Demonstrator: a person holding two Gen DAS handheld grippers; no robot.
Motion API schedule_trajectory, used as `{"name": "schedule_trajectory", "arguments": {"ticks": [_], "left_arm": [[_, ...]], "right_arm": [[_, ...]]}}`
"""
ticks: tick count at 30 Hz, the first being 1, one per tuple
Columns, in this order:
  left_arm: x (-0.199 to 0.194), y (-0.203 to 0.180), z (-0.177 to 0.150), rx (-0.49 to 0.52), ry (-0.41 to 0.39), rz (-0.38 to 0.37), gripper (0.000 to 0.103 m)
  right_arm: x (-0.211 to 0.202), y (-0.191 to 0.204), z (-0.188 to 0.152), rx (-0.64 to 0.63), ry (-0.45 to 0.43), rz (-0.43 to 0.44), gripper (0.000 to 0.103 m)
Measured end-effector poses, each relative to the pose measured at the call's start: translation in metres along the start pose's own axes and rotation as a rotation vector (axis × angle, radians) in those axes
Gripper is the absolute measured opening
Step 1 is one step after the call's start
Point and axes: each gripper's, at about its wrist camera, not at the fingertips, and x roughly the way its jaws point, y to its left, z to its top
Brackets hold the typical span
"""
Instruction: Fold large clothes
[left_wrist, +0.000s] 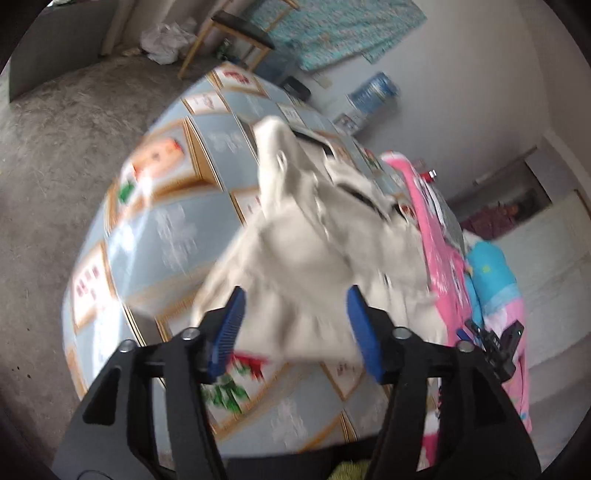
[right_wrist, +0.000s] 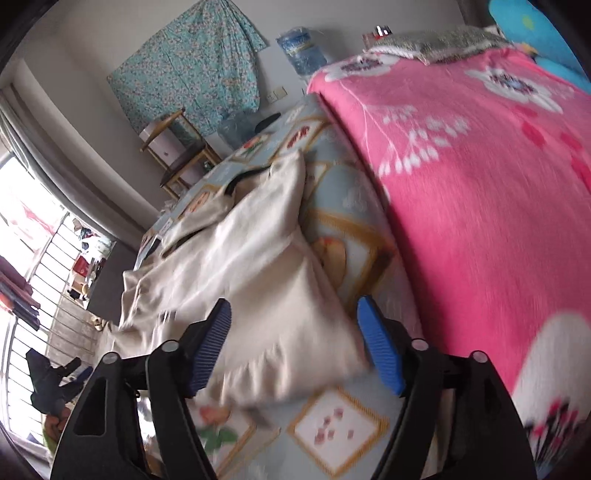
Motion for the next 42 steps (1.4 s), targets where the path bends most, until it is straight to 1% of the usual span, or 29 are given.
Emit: {"name": "schedule_trajectory", "arguments": {"ticks": [1,3,4,6,8,9,11,12,13,15,16,17,18,19,20,22,23,24,26,27,29,31,33,35,38,39,41,42], "left_arm": [[0.003,0.000,-0.010,-0.006,0.019,-0.007,0.064],[0.014,0.001,-0.026,-0.034,0.045,-0.006,0.071],[0.020,0.005,-0.031,-0.051,0.048,-0.010,0.071],[0.033,0.017,-0.036,-0.125,0.053,-0.009,0.071],[0.039,0.029,-0.037,-0.196,0.027,0.002,0.071],[0.037,0.034,-0.036,-0.232,-0.011,-0.014,0.071],[0.034,0.041,-0.033,-0.296,-0.064,-0.004,0.071],[0.035,0.044,-0.031,-0.327,-0.084,-0.014,0.071],[0.036,0.046,-0.031,-0.344,-0.101,-0.021,0.071],[0.039,0.043,-0.029,-0.351,-0.137,-0.004,0.069],[0.041,0.038,-0.028,-0.332,-0.155,0.029,0.069],[0.043,0.034,-0.028,-0.316,-0.168,0.059,0.064],[0.046,0.029,-0.028,-0.290,-0.183,0.112,0.051],[0.048,0.025,-0.027,-0.270,-0.192,0.165,0.043],[0.051,0.022,-0.027,-0.242,-0.200,0.223,0.029],[0.054,0.013,-0.026,-0.174,-0.214,0.281,0.020],[0.055,0.003,-0.027,-0.108,-0.223,0.315,0.013],[0.054,-0.011,-0.028,-0.014,-0.241,0.362,0.010],[0.046,-0.037,-0.032,0.134,-0.282,0.421,0.008],[0.040,-0.049,-0.033,0.183,-0.298,0.429,0.008],[0.024,-0.067,-0.036,0.251,-0.332,0.434,0.007],[0.008,-0.087,-0.044,0.345,-0.360,0.447,0.006],[-0.008,-0.098,-0.051,0.403,-0.357,0.434,0.004],[-0.019,-0.096,-0.054,0.395,-0.318,0.415,0.005],[-0.032,-0.072,-0.064,0.331,-0.243,0.409,0.005],[-0.035,-0.061,-0.071,0.293,-0.212,0.401,0.005],[-0.027,-0.037,-0.083,0.235,-0.134,0.374,0.007],[-0.021,-0.027,-0.088,0.216,-0.105,0.374,0.011]], "right_arm": [[-0.003,-0.003,-0.008,0.014,0.018,0.001,0.075],[-0.003,-0.009,-0.027,0.056,0.057,0.000,0.075],[0.000,-0.012,-0.037,0.080,0.084,0.004,0.075],[0.008,-0.016,-0.051,0.109,0.117,-0.002,0.075],[0.015,-0.019,-0.058,0.131,0.121,-0.012,0.075],[0.018,-0.019,-0.057,0.145,0.113,-0.009,0.075],[0.020,-0.021,-0.055,0.160,0.082,0.004,0.075],[0.023,-0.023,-0.052,0.177,0.068,-0.001,0.075],[0.025,-0.023,-0.051,0.188,0.059,0.000,0.075],[0.035,-0.026,-0.045,0.209,0.039,0.001,0.075],[0.039,-0.024,-0.043,0.212,0.031,0.000,0.075],[0.042,-0.022,-0.040,0.208,0.011,-0.004,0.075],[0.046,-0.021,-0.037,0.205,-0.002,-0.020,0.070],[0.048,-0.017,-0.035,0.203,-0.017,-0.038,0.060],[0.049,-0.016,-0.033,0.200,-0.033,-0.057,0.056],[0.053,-0.015,-0.031,0.194,-0.061,-0.078,0.035],[0.054,-0.013,-0.029,0.183,-0.067,-0.081,0.028],[0.051,-0.011,-0.028,0.167,-0.081,-0.077,0.020],[0.037,0.001,-0.025,0.094,-0.133,-0.091,0.016],[0.028,0.007,-0.024,0.057,-0.159,-0.100,0.015],[0.013,0.016,-0.020,0.027,-0.192,-0.089,0.014],[-0.003,0.024,-0.018,0.000,-0.217,-0.087,0.014],[-0.019,0.029,-0.020,-0.027,-0.224,-0.085,0.014],[-0.032,0.030,-0.027,-0.049,-0.210,-0.094,0.014],[-0.041,0.022,-0.043,-0.065,-0.158,-0.131,0.014],[-0.039,0.017,-0.049,-0.065,-0.131,-0.136,0.014],[-0.027,-0.001,-0.061,-0.056,-0.042,-0.146,0.017],[-0.017,-0.010,-0.065,-0.055,0.023,-0.161,0.020]]}}
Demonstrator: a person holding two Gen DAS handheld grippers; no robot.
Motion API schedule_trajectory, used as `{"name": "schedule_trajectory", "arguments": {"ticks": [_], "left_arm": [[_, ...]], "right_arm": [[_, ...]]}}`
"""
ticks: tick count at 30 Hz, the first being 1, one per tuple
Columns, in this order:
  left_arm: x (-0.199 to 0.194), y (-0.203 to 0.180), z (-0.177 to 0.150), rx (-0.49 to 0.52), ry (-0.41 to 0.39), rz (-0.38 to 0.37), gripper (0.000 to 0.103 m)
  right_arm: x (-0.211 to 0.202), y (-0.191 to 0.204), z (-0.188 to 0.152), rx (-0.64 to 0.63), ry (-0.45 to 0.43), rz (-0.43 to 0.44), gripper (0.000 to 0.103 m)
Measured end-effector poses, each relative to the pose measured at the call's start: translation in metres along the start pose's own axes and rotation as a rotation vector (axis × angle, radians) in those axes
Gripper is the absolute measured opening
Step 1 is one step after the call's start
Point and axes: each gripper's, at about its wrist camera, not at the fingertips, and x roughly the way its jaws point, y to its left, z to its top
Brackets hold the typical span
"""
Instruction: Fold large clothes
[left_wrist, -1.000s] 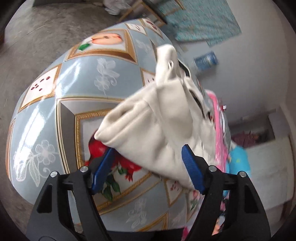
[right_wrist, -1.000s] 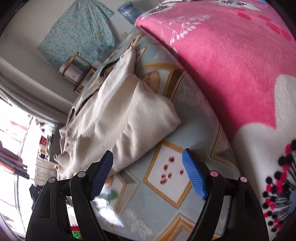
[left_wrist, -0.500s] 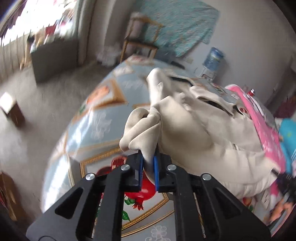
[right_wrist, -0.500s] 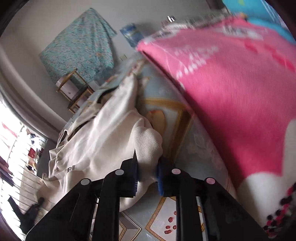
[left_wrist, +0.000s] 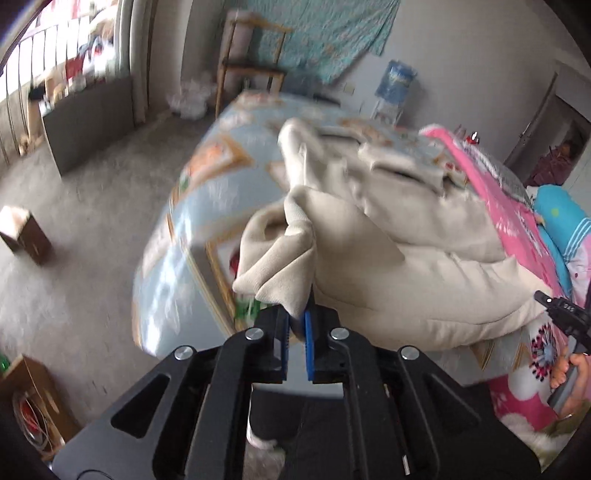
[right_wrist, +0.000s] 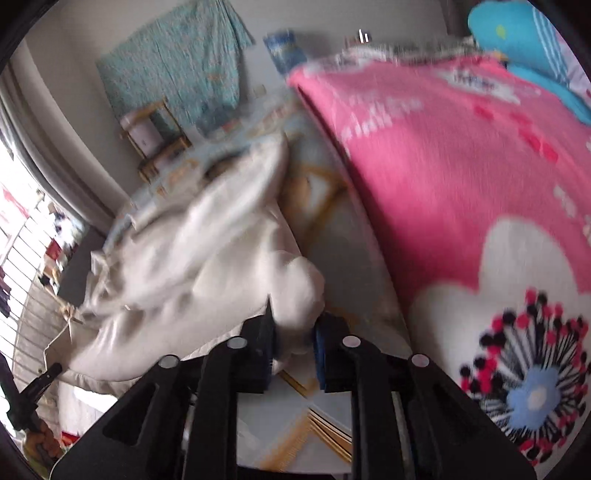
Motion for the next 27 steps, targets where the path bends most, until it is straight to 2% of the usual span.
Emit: {"name": "schedule_trajectory", "arguments": {"ticks": [2,3,5,7,9,11,15,17,19,21,23,25,26,27], "left_arm": [[0.010,0.014,-0.013,-0.034,0.049,0.002,0.019],[0.007,0.023,-0.015,-0.062,0.053,-0.011,0.023],[-0.008,0.037,-0.016,-0.102,0.015,-0.034,0.031],[-0.027,0.045,-0.013,-0.092,-0.063,0.031,0.036],[-0.034,0.048,-0.006,-0.081,-0.095,0.051,0.036],[-0.031,0.040,0.004,-0.058,-0.096,0.024,0.036],[-0.001,-0.005,0.023,0.058,-0.039,-0.018,0.036],[0.017,-0.035,0.025,0.150,-0.001,-0.034,0.036],[0.034,-0.061,0.023,0.243,0.041,-0.045,0.036],[0.054,-0.082,0.017,0.326,0.100,-0.017,0.036],[0.070,-0.093,0.011,0.370,0.143,-0.003,0.036],[0.080,-0.096,0.006,0.384,0.161,0.019,0.037],[0.080,-0.097,0.005,0.394,0.144,0.027,0.037],[0.080,-0.098,0.004,0.401,0.140,0.033,0.036]], "right_arm": [[0.008,-0.010,-0.002,0.002,0.073,-0.017,0.026],[0.002,-0.014,0.001,0.007,0.076,-0.010,0.029],[-0.017,-0.017,0.008,-0.004,0.044,-0.015,0.038],[-0.041,-0.014,0.018,-0.050,-0.030,-0.097,0.047],[-0.055,-0.001,0.026,-0.089,-0.074,-0.100,0.047],[-0.054,0.021,0.033,-0.116,-0.079,-0.012,0.047],[-0.012,0.097,0.023,-0.284,0.042,0.173,0.047],[0.014,0.137,0.010,-0.395,0.123,0.212,0.047],[0.036,0.169,-0.003,-0.493,0.169,0.189,0.047],[0.057,0.190,-0.013,-0.551,0.223,0.157,0.047],[0.067,0.198,-0.022,-0.568,0.260,0.168,0.047],[0.076,0.204,-0.031,-0.601,0.274,0.138,0.047],[0.079,0.206,-0.035,-0.620,0.272,0.119,0.045],[0.081,0.206,-0.038,-0.628,0.272,0.112,0.036]]}}
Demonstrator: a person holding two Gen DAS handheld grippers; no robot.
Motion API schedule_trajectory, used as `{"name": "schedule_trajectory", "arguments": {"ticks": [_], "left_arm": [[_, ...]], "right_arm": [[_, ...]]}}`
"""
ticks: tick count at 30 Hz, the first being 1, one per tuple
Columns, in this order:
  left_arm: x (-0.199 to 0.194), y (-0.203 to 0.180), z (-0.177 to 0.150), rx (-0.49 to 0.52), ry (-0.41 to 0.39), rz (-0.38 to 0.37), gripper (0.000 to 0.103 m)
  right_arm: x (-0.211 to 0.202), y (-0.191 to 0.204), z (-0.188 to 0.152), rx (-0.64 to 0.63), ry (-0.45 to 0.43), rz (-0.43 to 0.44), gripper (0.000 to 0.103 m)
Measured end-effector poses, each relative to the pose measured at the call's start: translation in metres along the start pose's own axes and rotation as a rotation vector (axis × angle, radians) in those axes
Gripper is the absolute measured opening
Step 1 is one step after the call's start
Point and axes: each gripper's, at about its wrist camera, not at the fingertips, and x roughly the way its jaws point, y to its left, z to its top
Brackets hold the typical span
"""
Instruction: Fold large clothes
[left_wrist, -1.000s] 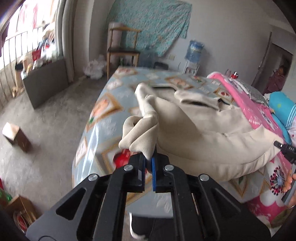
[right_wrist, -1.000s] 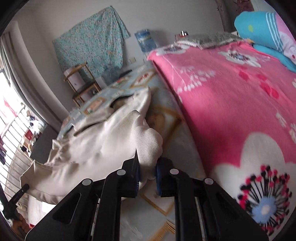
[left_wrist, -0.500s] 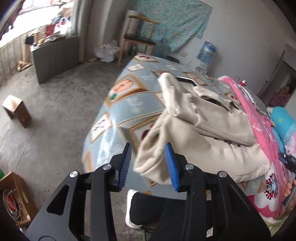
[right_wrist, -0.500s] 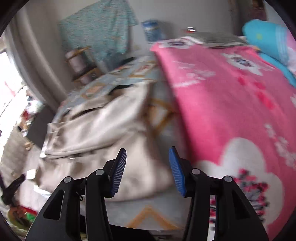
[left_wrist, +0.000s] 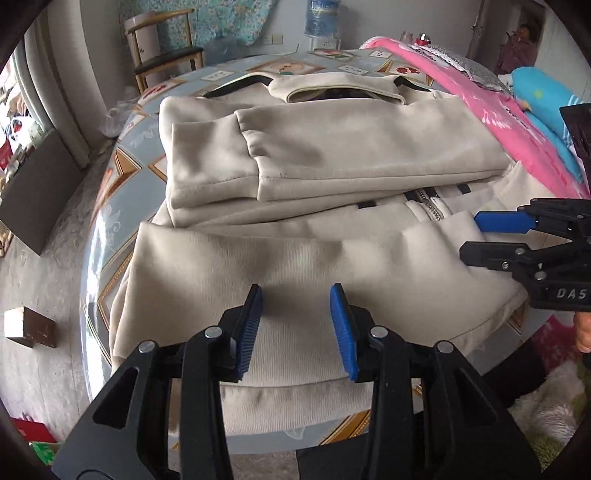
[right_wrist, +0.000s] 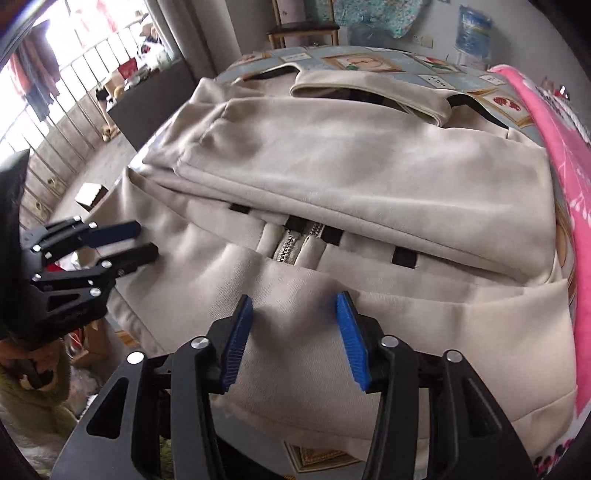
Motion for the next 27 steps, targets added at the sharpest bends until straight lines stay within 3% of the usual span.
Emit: {"name": "schedule_trajectory", "arguments": {"ticks": [1,3,4,6,9,12,16,20,25,27], "left_arm": [[0.000,-0.001,-0.001,0.004,-0.009,0.009,0.035],[-0.001,-0.002,-0.003,0.015,-0.035,0.039,0.014],[-0.001,-0.006,-0.003,0.045,-0.044,0.043,0.009],[-0.005,-0.011,-0.004,0.096,-0.053,0.069,0.002],[-0.031,-0.012,0.002,0.124,-0.122,0.087,0.002],[-0.058,0.001,0.016,0.069,-0.194,0.064,0.002],[-0.038,0.003,0.025,0.078,-0.189,0.090,0.002],[0.010,0.001,0.018,0.105,-0.093,0.114,0.003],[-0.018,0.009,0.014,0.051,-0.157,0.069,0.007],[-0.037,0.007,0.016,0.049,-0.206,-0.002,0.007]], "right_arm": [[0.000,-0.001,-0.002,0.002,-0.006,-0.001,0.027],[-0.002,-0.002,-0.005,0.007,-0.019,0.018,0.015],[-0.005,-0.001,-0.005,-0.003,-0.029,0.008,0.006],[-0.012,0.003,-0.001,-0.015,-0.056,-0.008,0.006],[-0.039,0.012,0.005,-0.033,-0.141,-0.038,0.005],[-0.050,0.018,0.014,-0.045,-0.198,-0.074,0.005],[-0.024,0.020,0.023,-0.068,-0.186,-0.122,0.005],[0.015,0.014,0.018,-0.079,-0.137,-0.138,0.005],[0.009,0.017,0.016,-0.091,-0.157,-0.159,0.005],[0.011,0.017,0.014,-0.087,-0.155,-0.156,0.005]]}}
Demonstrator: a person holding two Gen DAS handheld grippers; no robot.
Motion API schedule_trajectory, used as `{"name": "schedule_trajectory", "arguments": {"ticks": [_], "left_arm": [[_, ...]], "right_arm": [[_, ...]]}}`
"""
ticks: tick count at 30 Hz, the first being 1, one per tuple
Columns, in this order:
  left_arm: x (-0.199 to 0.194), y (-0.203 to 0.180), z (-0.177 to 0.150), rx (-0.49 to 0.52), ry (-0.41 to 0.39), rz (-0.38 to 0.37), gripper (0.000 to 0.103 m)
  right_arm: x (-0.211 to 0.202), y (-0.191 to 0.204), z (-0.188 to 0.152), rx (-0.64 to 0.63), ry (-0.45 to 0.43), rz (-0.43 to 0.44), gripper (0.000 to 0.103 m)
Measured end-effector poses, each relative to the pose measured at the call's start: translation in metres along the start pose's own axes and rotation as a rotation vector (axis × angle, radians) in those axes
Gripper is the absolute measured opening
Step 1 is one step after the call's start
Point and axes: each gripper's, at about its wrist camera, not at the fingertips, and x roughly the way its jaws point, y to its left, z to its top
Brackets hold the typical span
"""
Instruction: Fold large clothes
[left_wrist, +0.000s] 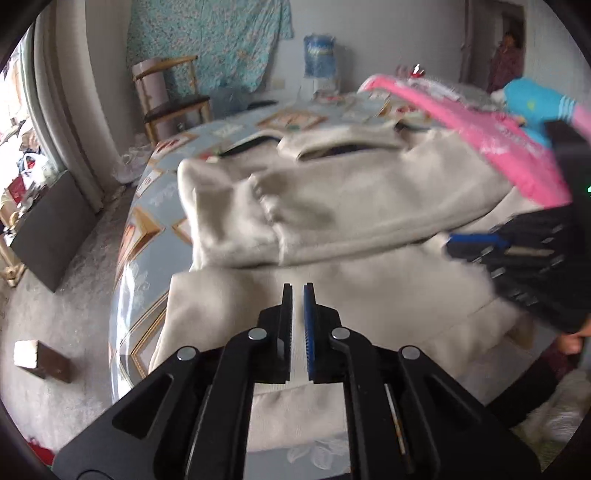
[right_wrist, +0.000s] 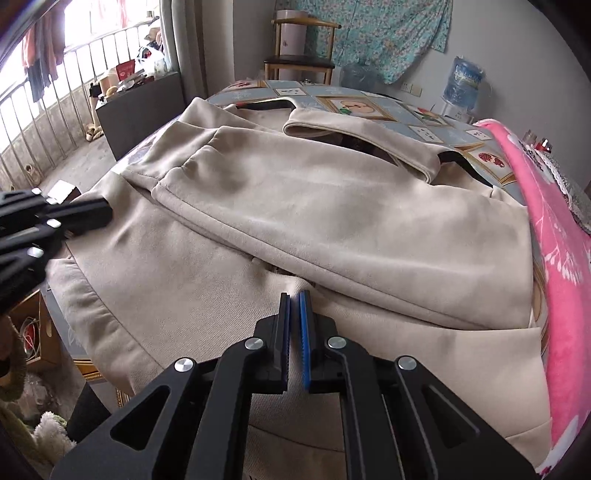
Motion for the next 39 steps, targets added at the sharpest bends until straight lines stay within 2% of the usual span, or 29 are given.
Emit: {"name": "schedule_trajectory", "arguments": {"ticks": [2,4,7,8,11,14,15,16,18,20,23,24,25,26,31,35,36,39], "left_arm": [[-0.002,-0.009,0.005,0.000,0.004,-0.102,0.007],[0.012,-0.022,0.004,0.009,0.057,-0.164,0.007],[0.044,-0.035,-0.004,0.048,0.148,-0.101,0.007],[0.045,-0.034,-0.006,0.034,0.122,-0.101,0.008],[0.048,-0.027,-0.004,-0.007,0.142,-0.114,0.007],[0.048,-0.027,-0.006,-0.010,0.138,-0.109,0.007],[0.047,-0.027,-0.007,-0.008,0.136,-0.107,0.007],[0.047,-0.028,-0.007,-0.004,0.136,-0.104,0.007],[0.048,-0.027,-0.006,-0.002,0.138,-0.102,0.007],[0.048,-0.028,-0.006,0.000,0.136,-0.104,0.007],[0.048,-0.029,-0.006,-0.002,0.135,-0.101,0.007],[0.048,-0.028,-0.006,0.001,0.136,-0.099,0.007],[0.048,-0.029,-0.006,0.004,0.135,-0.096,0.007],[0.048,-0.030,-0.006,0.010,0.135,-0.091,0.007],[0.048,-0.032,-0.006,0.019,0.135,-0.081,0.007],[0.048,-0.031,-0.005,0.016,0.134,-0.085,0.007],[0.048,-0.031,-0.006,0.017,0.135,-0.084,0.007],[0.047,-0.033,-0.006,0.019,0.138,-0.079,0.007]], "right_arm": [[0.001,0.001,-0.001,0.004,-0.007,-0.003,0.005],[0.002,0.000,-0.001,0.015,-0.017,-0.003,0.005],[0.001,-0.005,-0.001,0.050,-0.023,0.018,0.005],[0.000,-0.008,-0.001,0.066,-0.022,0.032,0.005],[-0.018,-0.032,-0.006,0.161,-0.036,0.115,0.005],[-0.044,-0.073,-0.018,0.245,-0.061,0.013,0.012],[-0.049,-0.091,-0.023,0.278,-0.052,-0.043,0.019],[-0.053,-0.106,-0.028,0.307,-0.043,-0.088,0.031],[-0.058,-0.137,-0.039,0.370,-0.028,-0.155,0.036],[-0.054,-0.165,-0.049,0.435,0.017,-0.171,0.036],[-0.042,-0.184,-0.058,0.477,0.055,-0.122,0.036],[-0.042,-0.182,-0.057,0.458,0.050,-0.136,0.034],[-0.043,-0.178,-0.055,0.433,0.045,-0.163,0.013],[-0.045,-0.172,-0.052,0.394,0.038,-0.198,0.003],[-0.070,-0.149,-0.042,0.285,-0.055,-0.328,0.002],[-0.053,-0.173,-0.048,0.367,-0.009,-0.326,0.002],[-0.054,-0.180,-0.049,0.406,-0.002,-0.297,0.003],[-0.078,-0.170,-0.045,0.380,-0.064,-0.224,0.003]]}}
